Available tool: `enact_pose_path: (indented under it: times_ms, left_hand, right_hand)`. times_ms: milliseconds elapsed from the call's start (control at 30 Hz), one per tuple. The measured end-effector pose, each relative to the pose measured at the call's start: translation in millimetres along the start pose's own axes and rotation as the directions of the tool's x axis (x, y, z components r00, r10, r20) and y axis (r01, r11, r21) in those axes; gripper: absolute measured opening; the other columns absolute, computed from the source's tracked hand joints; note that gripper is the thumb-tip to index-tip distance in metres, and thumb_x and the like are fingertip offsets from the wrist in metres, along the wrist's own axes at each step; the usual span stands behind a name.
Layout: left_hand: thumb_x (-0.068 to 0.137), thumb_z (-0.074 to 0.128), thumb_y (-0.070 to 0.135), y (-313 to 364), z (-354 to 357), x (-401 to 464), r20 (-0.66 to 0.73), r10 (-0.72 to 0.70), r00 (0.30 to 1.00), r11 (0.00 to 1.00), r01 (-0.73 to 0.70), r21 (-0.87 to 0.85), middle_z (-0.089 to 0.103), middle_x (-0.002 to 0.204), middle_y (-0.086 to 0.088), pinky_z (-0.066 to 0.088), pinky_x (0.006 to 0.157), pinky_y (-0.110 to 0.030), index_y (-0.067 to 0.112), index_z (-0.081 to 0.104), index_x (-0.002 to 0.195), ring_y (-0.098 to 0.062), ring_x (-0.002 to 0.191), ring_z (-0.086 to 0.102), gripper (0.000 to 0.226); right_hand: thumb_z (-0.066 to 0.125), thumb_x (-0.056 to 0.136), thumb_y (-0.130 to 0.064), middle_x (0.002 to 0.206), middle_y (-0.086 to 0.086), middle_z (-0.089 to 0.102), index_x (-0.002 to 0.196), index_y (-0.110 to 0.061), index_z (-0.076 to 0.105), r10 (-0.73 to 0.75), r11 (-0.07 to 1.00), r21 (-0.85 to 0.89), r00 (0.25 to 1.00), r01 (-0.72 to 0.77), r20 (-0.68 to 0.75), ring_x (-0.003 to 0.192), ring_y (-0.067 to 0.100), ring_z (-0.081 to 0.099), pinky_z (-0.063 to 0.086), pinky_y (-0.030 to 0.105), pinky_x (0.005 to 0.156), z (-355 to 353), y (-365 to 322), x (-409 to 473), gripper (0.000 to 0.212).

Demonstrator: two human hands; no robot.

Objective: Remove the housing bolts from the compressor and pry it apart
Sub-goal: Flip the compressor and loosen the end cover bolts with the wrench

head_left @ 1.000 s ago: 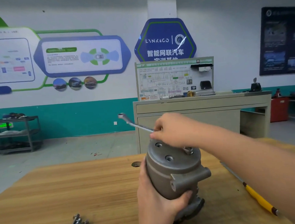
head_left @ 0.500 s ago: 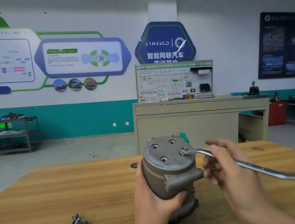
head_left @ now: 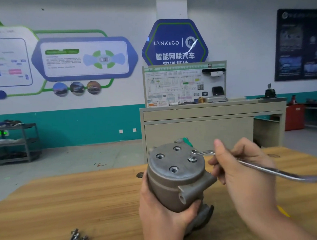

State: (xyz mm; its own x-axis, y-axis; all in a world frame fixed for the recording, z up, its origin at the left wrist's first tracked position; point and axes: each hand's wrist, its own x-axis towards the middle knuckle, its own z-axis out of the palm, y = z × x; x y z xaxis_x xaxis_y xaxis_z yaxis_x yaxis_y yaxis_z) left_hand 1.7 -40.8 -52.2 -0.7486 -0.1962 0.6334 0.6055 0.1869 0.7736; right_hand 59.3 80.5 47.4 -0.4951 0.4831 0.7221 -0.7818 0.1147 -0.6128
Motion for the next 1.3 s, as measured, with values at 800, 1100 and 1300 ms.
enact_pose_path:
  times_ms: [800, 1100, 1300]
  left_hand:
    - [0.032, 0.088, 0.059, -20, -12, 20, 0.213, 0.101, 0.972, 0.994, -0.088, -0.069, 0.046, 0.130, 0.039, 0.034, 0.090, 0.000, 0.070, 0.015, 0.129, 0.013, 0.121, 0.047, 0.122]
    - [0.034, 0.089, 0.056, -17, -16, 18, 0.196, 0.112, 0.974, 0.992, -0.099, -0.074, 0.045, 0.129, 0.041, 0.033, 0.088, 0.003, 0.071, 0.017, 0.128, 0.017, 0.119, 0.045, 0.119]
    - [0.032, 0.088, 0.059, -16, -12, 13, 0.143, 0.097, 0.985, 0.995, -0.091, -0.047, 0.045, 0.130, 0.037, 0.038, 0.095, -0.007, 0.072, 0.014, 0.127, 0.010, 0.123, 0.046, 0.122]
  right_hand:
    - [0.088, 0.055, -0.010, 0.046, 0.007, 0.043, 0.060, -0.010, 0.044, 0.576, 0.560, 0.156, 0.518, -0.814, 0.632, 0.029, 0.004, 0.035, 0.023, 0.009, 0.027, -25, 24, 77, 0.045]
    - [0.075, 0.066, -0.012, 0.041, -0.003, 0.045, 0.057, -0.019, 0.046, 0.504, 0.559, 0.463, 0.725, -0.688, 0.470, 0.027, 0.000, 0.034, 0.021, 0.010, 0.026, -8, 15, 91, 0.032]
    - [0.058, 0.092, -0.007, 0.042, 0.007, 0.052, 0.052, -0.022, 0.038, 0.221, 0.950, 0.225, 0.975, -0.218, 0.011, 0.030, 0.013, 0.042, 0.029, 0.015, 0.033, -9, 17, 17, 0.047]
